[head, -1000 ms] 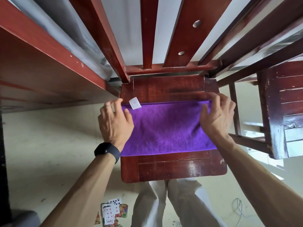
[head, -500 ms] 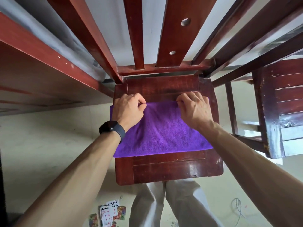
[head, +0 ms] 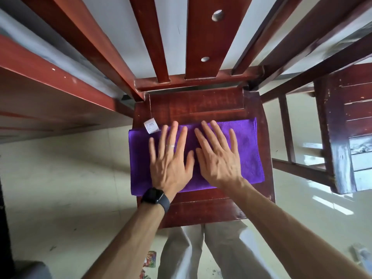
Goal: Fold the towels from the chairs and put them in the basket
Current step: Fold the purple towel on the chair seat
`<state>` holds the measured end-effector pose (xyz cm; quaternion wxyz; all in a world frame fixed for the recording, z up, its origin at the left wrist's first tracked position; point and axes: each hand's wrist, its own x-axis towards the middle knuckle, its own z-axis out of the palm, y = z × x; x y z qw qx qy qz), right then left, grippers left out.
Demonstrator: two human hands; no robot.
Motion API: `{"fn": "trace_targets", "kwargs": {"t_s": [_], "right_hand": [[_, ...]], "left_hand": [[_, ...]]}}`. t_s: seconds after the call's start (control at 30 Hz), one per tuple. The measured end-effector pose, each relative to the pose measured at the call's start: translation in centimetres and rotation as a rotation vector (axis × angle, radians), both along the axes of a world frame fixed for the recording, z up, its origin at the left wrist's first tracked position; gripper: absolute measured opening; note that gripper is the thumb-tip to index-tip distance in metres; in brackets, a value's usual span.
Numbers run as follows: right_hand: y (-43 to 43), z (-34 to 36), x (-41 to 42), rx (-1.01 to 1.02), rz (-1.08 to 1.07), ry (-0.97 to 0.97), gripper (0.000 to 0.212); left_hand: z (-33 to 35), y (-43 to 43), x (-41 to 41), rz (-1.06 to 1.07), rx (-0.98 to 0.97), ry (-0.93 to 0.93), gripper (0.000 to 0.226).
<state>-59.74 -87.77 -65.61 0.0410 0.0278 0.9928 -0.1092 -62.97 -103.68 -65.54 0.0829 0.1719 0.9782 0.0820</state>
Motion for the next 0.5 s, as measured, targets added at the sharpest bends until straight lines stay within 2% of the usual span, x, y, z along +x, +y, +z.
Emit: {"fn": "trace_targets", "kwargs": {"t_s": [0.1, 0.27, 0.37, 0.5], "right_hand": [[3.2, -1.4, 0.0, 0.062, -0.11, -0.114, 0.059], [6.6, -1.4, 0.0, 0.059, -0.298, -0.213, 0.062], [6.7, -0.8, 3.0, 0.069, -0.408, -0.239, 0.063], [5.1, 1.2, 11.0, 0.041, -0.577, -0.303, 0.072]], "left_hand": [[-1.9, -1.6, 0.1, 0.139, -0.078, -0.02, 0.064], [-2.1, -1.9, -0.7, 0.101, -0.111, -0.009, 0.065], [-1.9, -0.8, -2.9, -0.084, -0.137, -0.035, 0.065], [-1.5, 2.8, -6.8, -0.468, -0.132, 0.009, 0.064]]}}
